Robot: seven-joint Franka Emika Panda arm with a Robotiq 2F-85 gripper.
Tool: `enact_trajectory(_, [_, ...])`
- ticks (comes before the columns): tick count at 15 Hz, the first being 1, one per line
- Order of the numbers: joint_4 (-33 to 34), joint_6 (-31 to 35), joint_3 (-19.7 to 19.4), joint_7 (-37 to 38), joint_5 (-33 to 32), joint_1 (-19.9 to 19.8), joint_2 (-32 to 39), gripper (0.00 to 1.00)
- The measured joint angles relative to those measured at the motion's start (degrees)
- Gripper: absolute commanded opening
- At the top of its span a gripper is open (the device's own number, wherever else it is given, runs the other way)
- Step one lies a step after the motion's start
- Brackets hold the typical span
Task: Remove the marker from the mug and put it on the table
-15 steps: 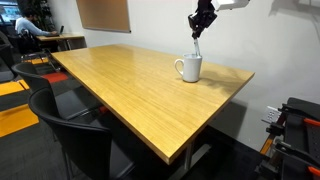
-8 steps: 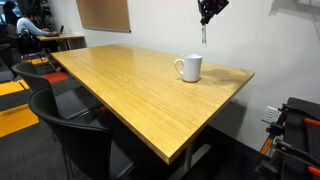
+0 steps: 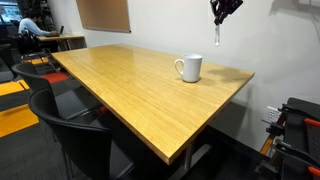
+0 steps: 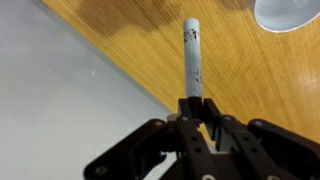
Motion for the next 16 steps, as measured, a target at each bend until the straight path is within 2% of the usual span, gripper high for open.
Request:
enact_trajectory(2, [0.2, -2.6, 1.8, -0.5, 2.3, -2.4, 0.3, 0.05])
enact_trajectory(6, [1.9, -8.5, 3.5, -2.7, 5.5, -4.5, 1.9, 0.05])
enact_trajectory(11, [7.0, -14.1, 3.6, -3.8, 6.0, -5.1, 6.6, 0.05])
enact_trajectory(16, [12.8, -15.2, 3.5, -10.9, 9.7, -5.1, 13.7, 0.05])
